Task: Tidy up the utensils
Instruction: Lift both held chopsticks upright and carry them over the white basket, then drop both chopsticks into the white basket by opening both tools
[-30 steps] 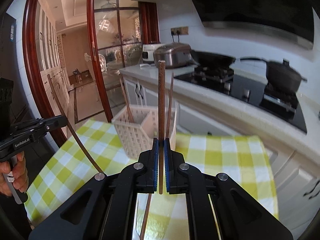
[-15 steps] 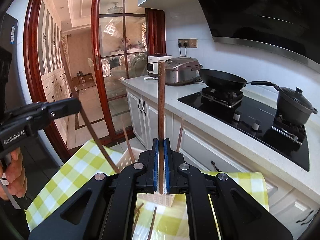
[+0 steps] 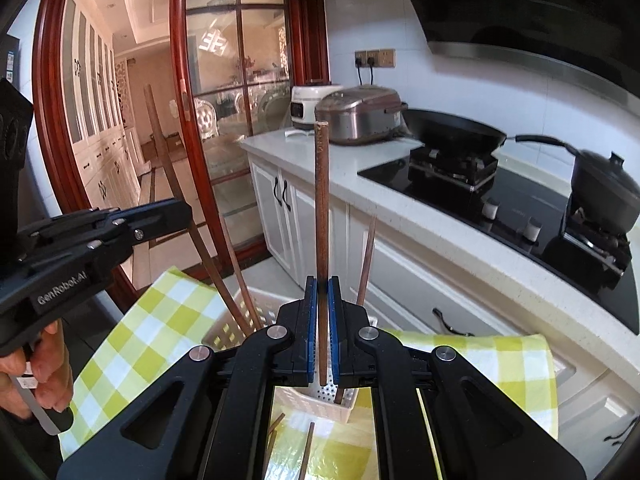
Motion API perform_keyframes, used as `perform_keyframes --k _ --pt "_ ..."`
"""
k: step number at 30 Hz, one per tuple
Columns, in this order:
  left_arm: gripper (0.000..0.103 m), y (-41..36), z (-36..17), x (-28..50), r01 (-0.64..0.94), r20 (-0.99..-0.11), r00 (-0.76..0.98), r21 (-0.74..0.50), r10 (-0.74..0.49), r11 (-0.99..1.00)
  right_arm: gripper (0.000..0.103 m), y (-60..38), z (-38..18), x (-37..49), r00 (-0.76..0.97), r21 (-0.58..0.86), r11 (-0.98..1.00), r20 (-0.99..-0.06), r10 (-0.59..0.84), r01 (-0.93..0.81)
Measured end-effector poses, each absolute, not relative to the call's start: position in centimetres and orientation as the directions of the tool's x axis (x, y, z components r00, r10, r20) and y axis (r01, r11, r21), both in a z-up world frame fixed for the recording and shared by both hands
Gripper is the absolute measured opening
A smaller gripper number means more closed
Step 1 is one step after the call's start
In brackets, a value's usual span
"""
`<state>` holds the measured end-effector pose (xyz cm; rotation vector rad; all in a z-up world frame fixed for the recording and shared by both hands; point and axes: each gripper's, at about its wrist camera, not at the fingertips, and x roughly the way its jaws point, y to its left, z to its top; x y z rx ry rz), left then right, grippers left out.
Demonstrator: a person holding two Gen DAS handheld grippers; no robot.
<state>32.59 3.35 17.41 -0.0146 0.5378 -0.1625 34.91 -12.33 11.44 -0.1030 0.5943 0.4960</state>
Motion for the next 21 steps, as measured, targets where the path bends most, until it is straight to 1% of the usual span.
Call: perform_keyframes --k 9,16,20,21 --pt "0.007 4.1 13.0 33.8 0.127 -0.583 0.8 -0.073 -0.145 0.989 0.006 -11.7 8.4 35.8 0.662 0.055 0.876 -0.633 0.402 -0.479" --pt "0.007 4.5 10.8 34.9 0.112 -0.642 0.753 -0.085 -0.14 0.99 0.006 -11.0 6.3 36.7 0.616 0.053 0.872 -0.688 0.385 -0.486" --pt "0.007 4.5 9.7 35.5 0.102 -0.678 0.724 -0.077 -0.127 0.992 0.006 -11.0 6.0 37.2 0.616 0.05 0.877 -0.693 0.374 -0.477" --pt "0.013 4.6 9.6 35.6 0.101 -0.678 0.724 -0.077 -0.127 0.992 0.006 -10.9 6.1 37.2 0.618 0.049 0.878 -0.692 0.373 -0.475"
